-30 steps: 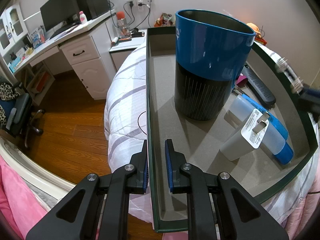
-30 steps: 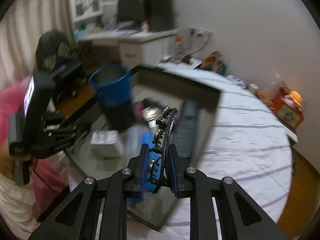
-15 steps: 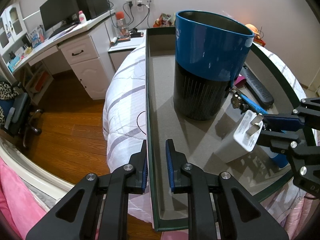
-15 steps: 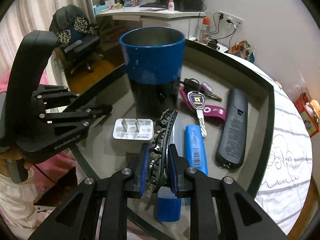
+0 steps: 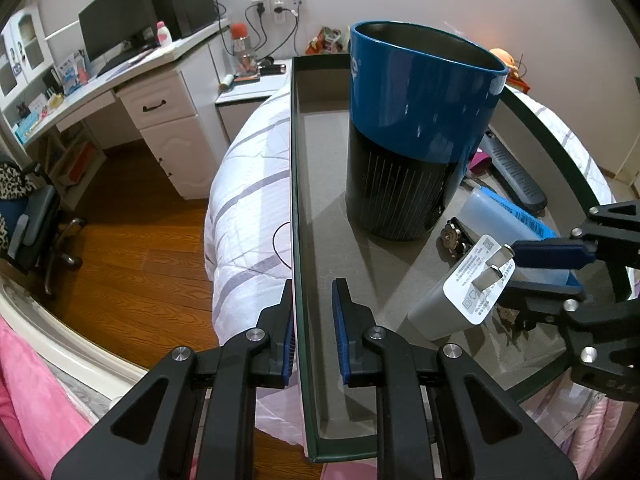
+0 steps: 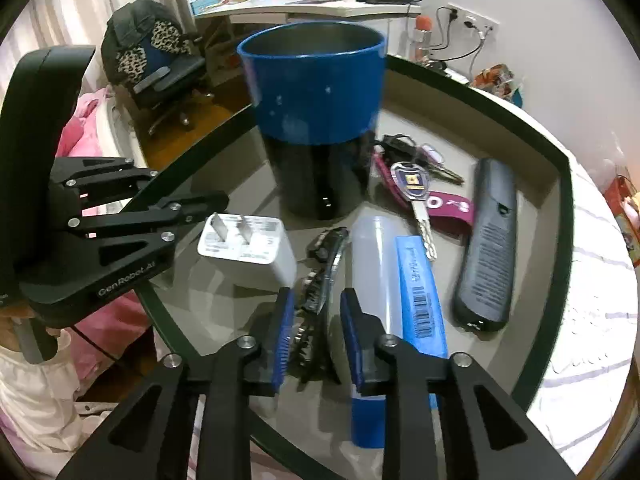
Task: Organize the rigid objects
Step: 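Lower the hair clip beside the clear tube and open the right tool, then open the left tool off the tray rim while the right tool withdraws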
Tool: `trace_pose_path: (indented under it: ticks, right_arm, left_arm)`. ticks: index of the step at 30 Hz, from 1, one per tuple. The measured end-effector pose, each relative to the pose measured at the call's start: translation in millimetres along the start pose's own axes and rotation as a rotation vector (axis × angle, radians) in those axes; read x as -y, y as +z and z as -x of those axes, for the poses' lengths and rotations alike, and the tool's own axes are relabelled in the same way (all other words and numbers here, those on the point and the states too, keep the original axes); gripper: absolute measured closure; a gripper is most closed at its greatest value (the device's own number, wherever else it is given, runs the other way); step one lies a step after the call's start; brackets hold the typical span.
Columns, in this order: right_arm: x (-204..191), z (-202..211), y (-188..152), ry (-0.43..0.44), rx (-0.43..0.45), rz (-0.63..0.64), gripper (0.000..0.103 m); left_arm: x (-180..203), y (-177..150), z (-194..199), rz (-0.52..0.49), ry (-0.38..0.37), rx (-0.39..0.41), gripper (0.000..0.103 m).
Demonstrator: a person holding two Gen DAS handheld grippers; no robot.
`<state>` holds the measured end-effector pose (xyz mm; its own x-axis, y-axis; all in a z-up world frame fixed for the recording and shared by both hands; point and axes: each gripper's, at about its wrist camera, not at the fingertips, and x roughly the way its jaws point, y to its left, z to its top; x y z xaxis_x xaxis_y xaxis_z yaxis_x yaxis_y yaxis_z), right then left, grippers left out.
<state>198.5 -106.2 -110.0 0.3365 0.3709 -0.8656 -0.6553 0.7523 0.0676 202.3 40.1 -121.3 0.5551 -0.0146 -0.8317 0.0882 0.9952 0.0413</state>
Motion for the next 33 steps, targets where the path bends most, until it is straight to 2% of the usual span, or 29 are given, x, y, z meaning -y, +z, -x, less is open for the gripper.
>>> trace_pose_path:
  ticks: [1, 2, 4, 8, 9, 10, 12, 17, 20, 22, 23, 25, 27, 31, 33]
  right_arm:
    - [5.3, 3.9, -0.7, 0.014, 0.014, -0.007, 0.071]
    - [6.5, 10.1, -3.6, 0.030, 0.029, -0.016, 0.064]
    - [11.7, 24.7, -7.7, 0.020, 0.073, -0.041, 0.054]
    - [35.0, 57.5, -19.0, -0.113, 0.160, -0.115, 0.044]
    - [41.0, 61.1, -21.4, -0.179, 0.161, -0.131, 0.040]
    - [47.0, 63.3, -23.9, -0.238, 0.161, -0.142, 0.039]
    - [61.6, 61.5, -25.0, -0.269, 0.153, -0.181, 0.038]
    - [87.3, 48.6, -33.9, -0.277, 0.112, -0.256, 0.038]
    - [88.7, 42.3, -31.0, -0.251, 0.096, -0.269, 0.038]
    - [86.0, 40.0, -30.6, -0.236, 0.098, -0.265, 0.045]
    - [83.4, 39.9, -31.0, -0.234, 0.103, -0.264, 0.062]
    - [82.9, 40.4, -32.4, -0.260, 0.097, -0.272, 0.069]
    - [86.1, 40.1, -34.8, -0.264, 0.083, -0.281, 0.081]
    - [92.6, 40.3, -41.8, -0.253, 0.069, -0.300, 0.081]
    - [91.9, 39.9, -42.4, -0.276, 0.066, -0.296, 0.081]
  left_arm:
    - [0.7, 0.4, -0.1, -0.001, 0.000, 0.000, 0.088]
    - [0.6, 0.1, -0.4, -0.001, 0.000, 0.000, 0.088]
    - [0.8, -0.3, -0.4, -0.001, 0.001, 0.000, 0.088]
    - [-0.1, -0.9, -0.2, -0.001, 0.001, -0.001, 0.088]
    - [0.6, -0.4, -0.4, -0.002, 0.002, -0.001, 0.088]
    - [0.2, -1.0, -0.2, -0.001, 0.002, 0.000, 0.087]
    - [0.2, -1.8, -0.6, 0.000, 0.002, 0.001, 0.087]
    - [1.4, -1.6, -1.0, -0.009, 0.004, -0.002, 0.086]
    - [3.7, -1.8, -1.2, -0.017, 0.002, 0.001, 0.081]
    - [5.5, -1.0, -1.3, -0.023, 0.009, 0.002, 0.080]
    - [6.0, -0.7, -1.1, -0.024, 0.012, 0.004, 0.080]
    - [7.7, -0.4, -0.7, -0.028, 0.024, 0.007, 0.080]
    - [10.5, -0.3, -0.4, -0.034, 0.033, 0.012, 0.079]
    - [18.3, 0.9, -0.5, -0.049, 0.032, 0.017, 0.078]
    - [24.5, 2.6, -0.4, -0.064, 0.025, 0.018, 0.076]
